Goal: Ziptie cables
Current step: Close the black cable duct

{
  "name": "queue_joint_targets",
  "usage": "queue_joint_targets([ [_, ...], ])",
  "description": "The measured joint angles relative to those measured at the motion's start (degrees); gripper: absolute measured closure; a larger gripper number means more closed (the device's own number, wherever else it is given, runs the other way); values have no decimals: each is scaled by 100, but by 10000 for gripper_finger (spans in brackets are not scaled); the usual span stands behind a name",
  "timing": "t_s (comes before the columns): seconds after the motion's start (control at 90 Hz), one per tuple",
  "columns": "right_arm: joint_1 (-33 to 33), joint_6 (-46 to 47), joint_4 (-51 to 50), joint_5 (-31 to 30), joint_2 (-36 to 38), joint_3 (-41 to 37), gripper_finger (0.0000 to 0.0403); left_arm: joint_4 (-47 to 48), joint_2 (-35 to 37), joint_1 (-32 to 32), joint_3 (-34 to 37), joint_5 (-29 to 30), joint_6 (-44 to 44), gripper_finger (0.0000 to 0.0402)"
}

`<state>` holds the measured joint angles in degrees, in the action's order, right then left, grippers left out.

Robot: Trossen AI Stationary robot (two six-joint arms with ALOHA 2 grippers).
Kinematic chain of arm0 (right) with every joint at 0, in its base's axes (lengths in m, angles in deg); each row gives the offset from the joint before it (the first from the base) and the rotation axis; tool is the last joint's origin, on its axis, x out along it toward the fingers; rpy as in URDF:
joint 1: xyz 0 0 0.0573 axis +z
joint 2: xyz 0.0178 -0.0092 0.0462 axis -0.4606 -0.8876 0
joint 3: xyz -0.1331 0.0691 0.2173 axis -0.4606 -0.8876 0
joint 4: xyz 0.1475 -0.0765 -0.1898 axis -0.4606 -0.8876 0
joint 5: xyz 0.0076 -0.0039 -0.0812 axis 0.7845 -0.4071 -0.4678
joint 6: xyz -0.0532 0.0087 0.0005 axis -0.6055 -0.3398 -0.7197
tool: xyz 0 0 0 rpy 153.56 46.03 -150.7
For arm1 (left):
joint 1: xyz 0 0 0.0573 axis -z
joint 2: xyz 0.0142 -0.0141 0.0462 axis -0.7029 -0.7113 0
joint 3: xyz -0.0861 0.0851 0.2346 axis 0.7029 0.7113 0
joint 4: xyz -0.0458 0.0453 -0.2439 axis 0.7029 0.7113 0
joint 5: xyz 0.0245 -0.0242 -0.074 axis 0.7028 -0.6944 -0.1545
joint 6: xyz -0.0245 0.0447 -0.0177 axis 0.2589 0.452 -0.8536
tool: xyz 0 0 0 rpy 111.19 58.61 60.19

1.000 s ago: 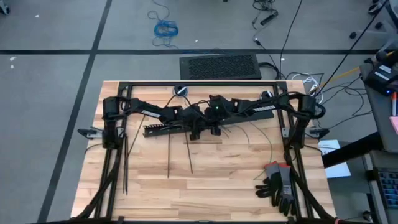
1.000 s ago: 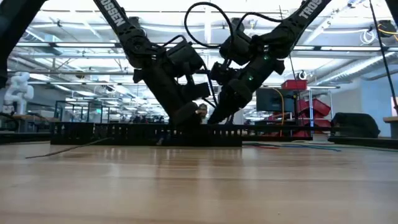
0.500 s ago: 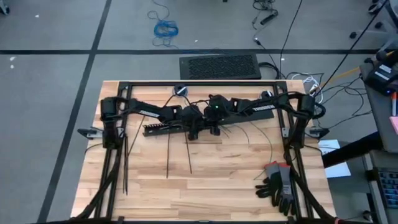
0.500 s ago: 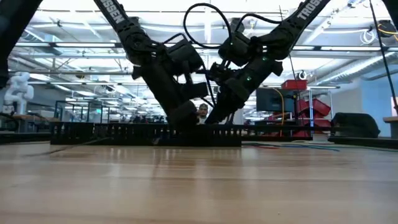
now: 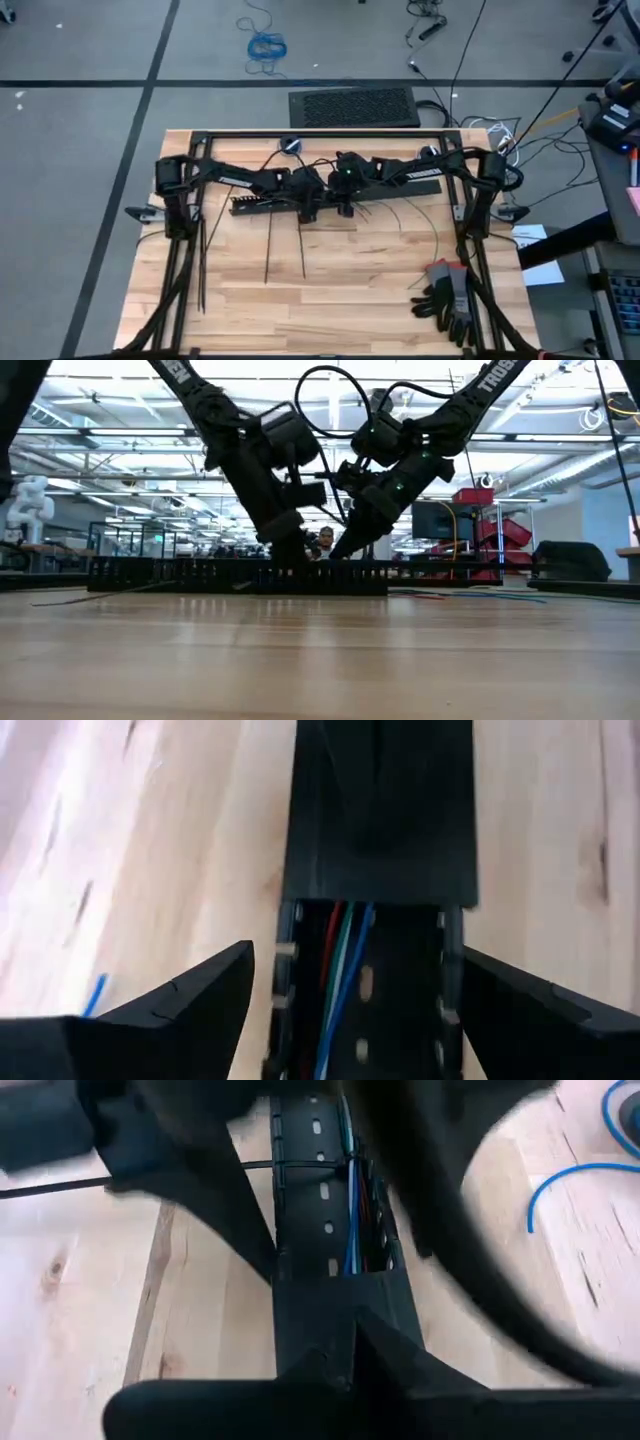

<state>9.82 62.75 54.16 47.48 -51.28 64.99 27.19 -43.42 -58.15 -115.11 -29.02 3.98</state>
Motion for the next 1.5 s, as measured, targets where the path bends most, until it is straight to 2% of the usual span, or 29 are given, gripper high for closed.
queue_joint_targets([
  [0.167,2,0,-27,-5,0,2,403,-180,-216,12,-11,-23,-68,88],
  [0.5,-2,10,-59,-7,0,4,403,-136,-226,17,-17,12,-8,147],
  [0.856,-2,31,-32,37,17,2,403,-162,-226,14,17,38,-2,150],
  [1.189,0,48,455,118,0,-26,403,-201,-226,6,33,35,-10,151],
  [1.5,4,168,311,145,174,-22,403,-229,-227,8,33,21,54,151],
])
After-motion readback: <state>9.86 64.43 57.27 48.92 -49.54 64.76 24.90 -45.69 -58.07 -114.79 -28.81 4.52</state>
